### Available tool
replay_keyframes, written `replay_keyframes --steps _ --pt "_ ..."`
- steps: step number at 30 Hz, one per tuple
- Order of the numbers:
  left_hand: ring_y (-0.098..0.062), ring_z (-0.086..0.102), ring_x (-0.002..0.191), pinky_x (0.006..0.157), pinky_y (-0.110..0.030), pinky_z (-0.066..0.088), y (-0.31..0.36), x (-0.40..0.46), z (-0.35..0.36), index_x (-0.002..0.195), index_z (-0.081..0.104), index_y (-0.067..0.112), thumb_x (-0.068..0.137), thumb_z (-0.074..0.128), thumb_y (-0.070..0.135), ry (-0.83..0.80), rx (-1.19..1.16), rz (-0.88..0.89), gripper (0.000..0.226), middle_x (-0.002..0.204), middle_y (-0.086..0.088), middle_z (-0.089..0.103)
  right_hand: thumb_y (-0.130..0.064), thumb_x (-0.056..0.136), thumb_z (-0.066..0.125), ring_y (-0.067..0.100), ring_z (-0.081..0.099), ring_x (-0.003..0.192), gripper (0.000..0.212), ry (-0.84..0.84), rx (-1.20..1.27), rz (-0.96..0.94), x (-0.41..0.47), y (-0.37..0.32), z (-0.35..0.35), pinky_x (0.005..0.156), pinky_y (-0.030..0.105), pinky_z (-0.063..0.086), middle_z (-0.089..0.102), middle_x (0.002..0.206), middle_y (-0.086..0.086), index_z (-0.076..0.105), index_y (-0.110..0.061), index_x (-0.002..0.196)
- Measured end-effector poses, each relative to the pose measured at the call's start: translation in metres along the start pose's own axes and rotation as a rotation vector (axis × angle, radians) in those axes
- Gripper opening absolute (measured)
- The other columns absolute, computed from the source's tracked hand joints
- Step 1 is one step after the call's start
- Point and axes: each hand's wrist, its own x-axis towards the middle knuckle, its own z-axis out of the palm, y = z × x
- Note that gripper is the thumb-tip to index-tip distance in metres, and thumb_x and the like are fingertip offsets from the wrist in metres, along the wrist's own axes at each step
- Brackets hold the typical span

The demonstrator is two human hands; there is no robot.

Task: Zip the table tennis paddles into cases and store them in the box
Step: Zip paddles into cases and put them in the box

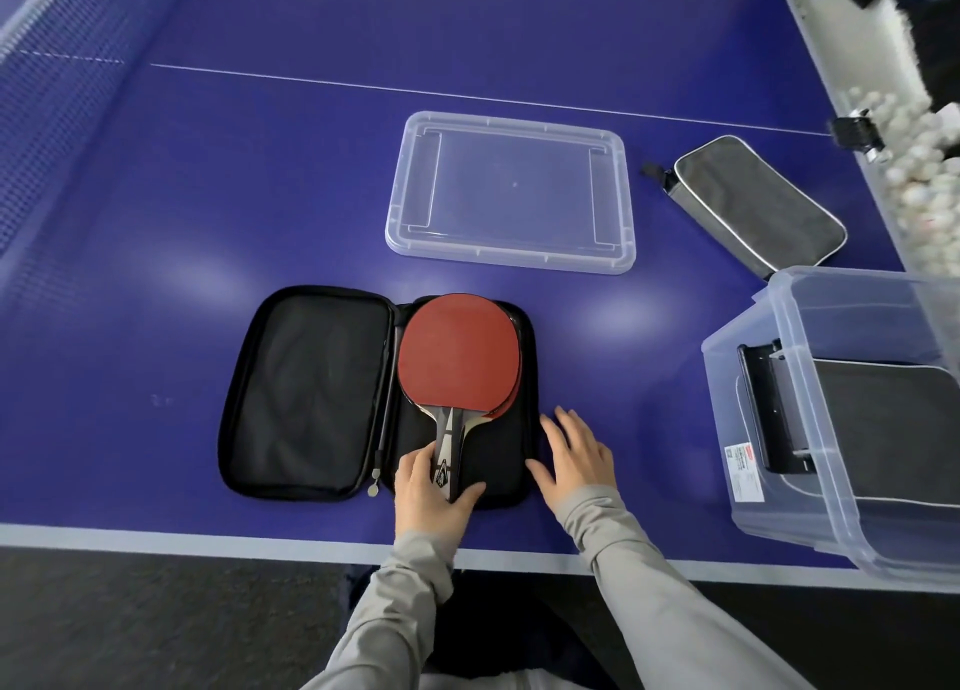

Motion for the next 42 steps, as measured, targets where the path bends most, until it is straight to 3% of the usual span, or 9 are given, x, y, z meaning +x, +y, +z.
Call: replay_keyframes --steps 5,9,16,19,21,25,32,39,42 --pt "-0.015 0.053 0.107 0.095 -0.021 0.039 -0.011 0.003 -0.02 0.125 0.054 0.007 0.061 0.084 0.006 -0.141 0.012 0.104 0.07 0.117 0.003 0.051 -0.044 0.093 0.043 0.015 0.009 0.145 0.06 -0.002 -0.004 0.002 -0.002 0.0 0.001 0.108 0.036 0.026 0.014 0.157 -0.001 0.023 -0.024 0.145" --pt "-0.017 0.056 0.105 0.095 -0.025 0.044 -0.009 0.007 -0.02 0.123 0.056 0.006 0.061 0.082 0.001 -0.172 0.018 0.124 0.067 0.115 0.003 0.052 -0.043 0.093 0.043 0.015 0.008 0.145 0.059 -0.002 0.002 0.001 -0.002 -0.001 0.001 0.109 0.036 0.025 0.013 0.157 -0.001 0.023 -0.024 0.145" --pt "-0.016 0.056 0.103 0.096 -0.028 0.046 -0.014 0.007 -0.019 0.126 0.055 0.009 0.064 0.081 0.003 -0.169 0.005 0.17 0.067 0.114 0.005 0.051 -0.042 0.093 0.044 0.015 0.009 0.145 0.059 -0.011 0.01 0.004 -0.001 0.0 0.001 0.109 0.037 0.026 0.013 0.157 -0.001 0.023 -0.024 0.145" --pt "-0.011 0.053 0.101 0.094 -0.018 0.042 -0.016 0.008 -0.028 0.132 0.05 0.009 0.063 0.084 0.008 -0.196 0.011 0.179 0.077 0.119 0.004 0.049 -0.043 0.093 0.044 0.015 0.009 0.145 0.059 -0.015 0.019 0.005 -0.001 0.0 0.001 0.109 0.037 0.027 0.014 0.157 -0.001 0.024 -0.024 0.145" --pt "-0.011 0.052 0.103 0.092 -0.017 0.041 -0.019 0.009 -0.04 0.133 0.05 0.009 0.061 0.087 0.014 -0.169 0.022 0.202 0.081 0.12 0.003 0.049 -0.043 0.093 0.044 0.015 0.009 0.145 0.059 -0.014 0.017 0.004 -0.001 0.0 0.001 0.109 0.036 0.026 0.014 0.157 -0.001 0.024 -0.024 0.145" --pt "-0.021 0.056 0.104 0.091 -0.03 0.046 -0.034 0.019 -0.079 0.123 0.059 0.005 0.057 0.09 0.021 0.044 0.096 0.269 0.074 0.112 -0.005 0.056 -0.044 0.093 0.043 0.015 0.009 0.145 0.059 -0.012 0.033 0.006 -0.001 0.001 0.002 0.11 0.036 0.025 0.014 0.157 -0.002 0.024 -0.024 0.145" --pt "-0.034 0.043 0.122 0.102 -0.05 0.035 -0.071 0.068 -0.15 0.129 0.053 0.011 0.066 0.082 0.036 0.292 0.284 -0.037 0.074 0.13 -0.011 0.048 -0.047 0.093 0.04 0.015 0.008 0.146 0.06 -0.02 -0.001 -0.001 -0.003 0.005 0.004 0.109 0.032 0.028 0.013 0.157 -0.001 0.024 -0.023 0.145" --pt "-0.036 0.031 0.129 0.107 -0.052 0.026 -0.077 0.1 -0.175 0.138 0.042 0.013 0.072 0.077 0.041 0.289 0.235 -0.296 0.079 0.139 -0.014 0.038 -0.046 0.093 0.042 0.015 0.009 0.146 0.059 -0.027 0.01 0.037 -0.003 0.001 0.004 0.11 0.032 0.028 0.014 0.157 -0.001 0.026 -0.021 0.145" --pt "-0.036 0.038 0.124 0.107 -0.048 0.03 -0.081 0.105 -0.181 0.133 0.048 0.011 0.075 0.076 0.034 0.233 0.142 -0.334 0.068 0.133 -0.017 0.042 -0.046 0.093 0.041 0.015 0.008 0.146 0.059 -0.033 -0.012 0.054 -0.003 -0.002 0.002 0.11 0.032 0.028 0.012 0.157 -0.002 0.025 -0.022 0.145"
